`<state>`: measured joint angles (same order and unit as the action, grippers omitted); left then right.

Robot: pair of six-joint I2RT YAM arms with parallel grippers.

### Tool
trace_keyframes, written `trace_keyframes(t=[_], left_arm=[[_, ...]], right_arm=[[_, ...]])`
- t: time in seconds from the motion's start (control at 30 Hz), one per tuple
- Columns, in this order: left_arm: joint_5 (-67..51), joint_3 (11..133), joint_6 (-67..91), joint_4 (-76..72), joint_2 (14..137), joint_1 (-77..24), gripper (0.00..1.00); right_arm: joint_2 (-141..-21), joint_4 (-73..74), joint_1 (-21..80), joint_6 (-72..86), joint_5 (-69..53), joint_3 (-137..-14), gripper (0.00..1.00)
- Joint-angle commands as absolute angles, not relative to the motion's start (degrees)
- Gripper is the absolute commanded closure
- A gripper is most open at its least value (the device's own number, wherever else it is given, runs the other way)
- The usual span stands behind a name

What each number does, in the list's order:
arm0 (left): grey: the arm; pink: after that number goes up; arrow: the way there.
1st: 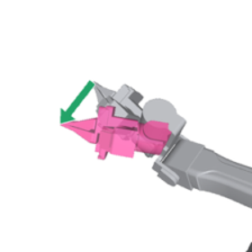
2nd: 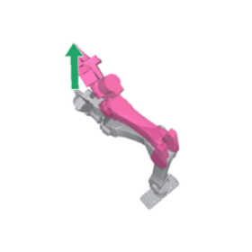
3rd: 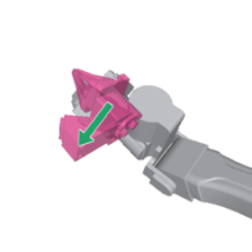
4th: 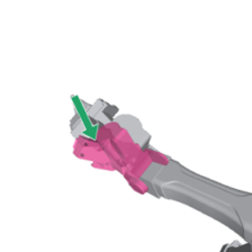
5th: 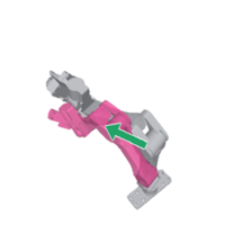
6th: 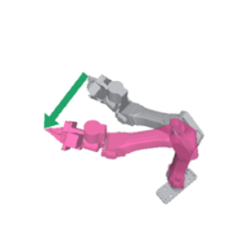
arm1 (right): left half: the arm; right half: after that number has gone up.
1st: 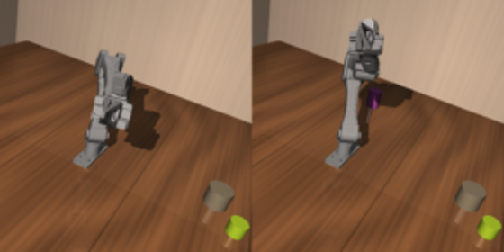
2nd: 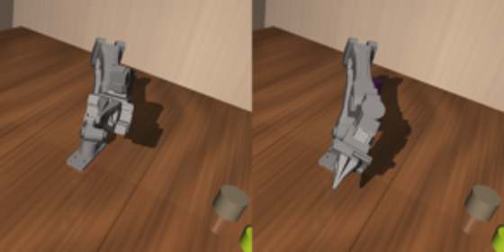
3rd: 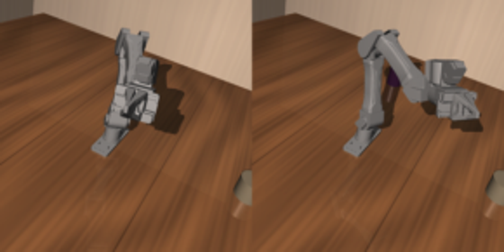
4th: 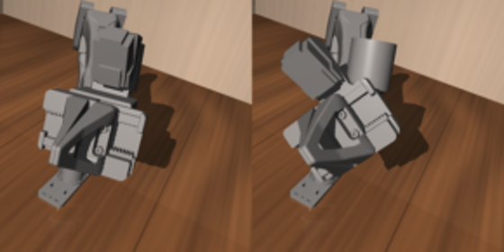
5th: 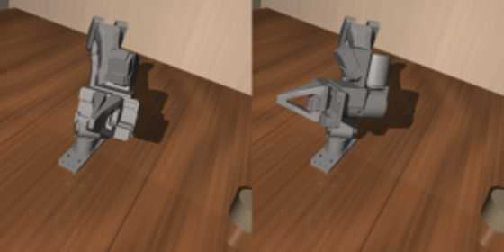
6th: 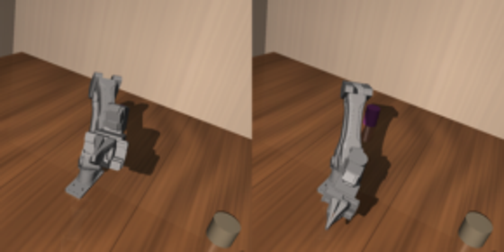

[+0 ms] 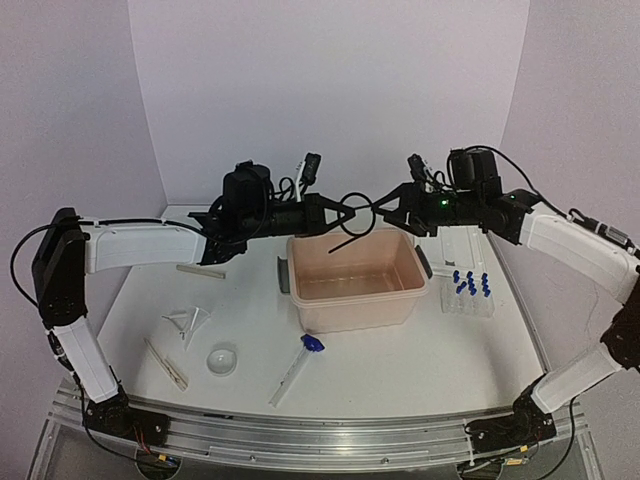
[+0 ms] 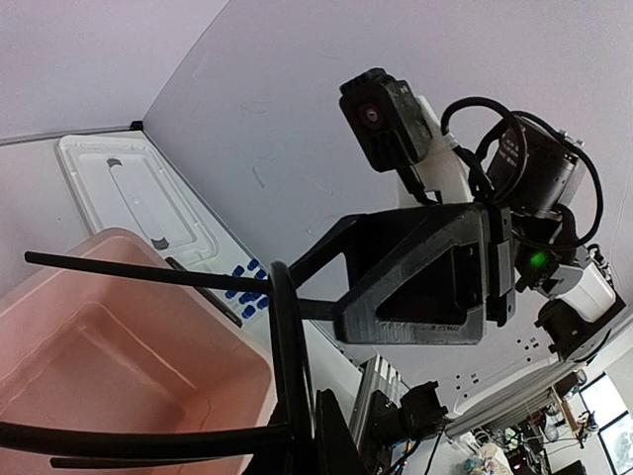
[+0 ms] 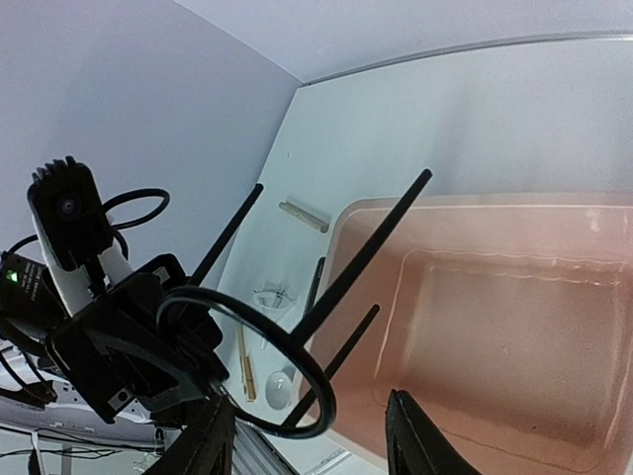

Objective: Organize the chemistry lab equipment

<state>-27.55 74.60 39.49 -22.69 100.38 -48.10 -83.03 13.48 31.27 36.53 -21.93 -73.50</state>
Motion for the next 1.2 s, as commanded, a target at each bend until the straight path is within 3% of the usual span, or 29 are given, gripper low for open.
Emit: trace_keyframes(t=[0.0, 0.13, 0.23, 0.3, 0.4, 0.47, 0.5, 0.8, 1.17], left_arm=[[-29.5, 77.7, 41.2, -30.3, 100.7, -48.2, 1.0], [-29.8, 77.1, 41.8, -31.7, 100.9, -48.2, 1.0], [-30.4, 77.1, 41.8, -32.0, 101.0, -48.2, 1.0], [-30.2, 77.4, 41.2, -30.7, 101.0, -48.2, 0.95], [-29.0, 77.2, 39.7, -27.6, 100.3, -48.2, 0.34], [-27.8, 76.9, 38.2, -24.6, 99.4, -48.2, 0.09], [-27.3, 76.6, 37.3, -23.1, 98.8, -48.2, 0.01], [-19.0, 70.5, 28.2, -7.6, 87.5, -48.1, 0.01], [10.5, 61.3, 34.4, 9.2, 77.5, -48.0, 0.0]], right_arm=[[-87.0, 11.9, 31.6, 37.3, -25.9, -77.1, 0.57], [-88.9, 11.9, 31.6, 37.6, -27.1, -78.1, 0.76], [-89.3, 11.9, 31.6, 37.7, -26.5, -78.5, 0.98], [-89.1, 12.0, 31.6, 38.0, -25.2, -78.5, 1.0], [-88.0, 12.7, 31.6, 38.0, -22.5, -78.1, 1.0], [-87.3, 14.7, 31.5, 37.3, -19.6, -78.2, 1.0], [-87.1, 15.9, 31.5, 37.0, -18.6, -78.3, 1.0], [-87.0, 28.1, 29.6, 36.0, -20.5, -79.8, 1.0], [-96.2, 30.2, 26.4, 37.8, -22.9, -83.3, 1.0]])
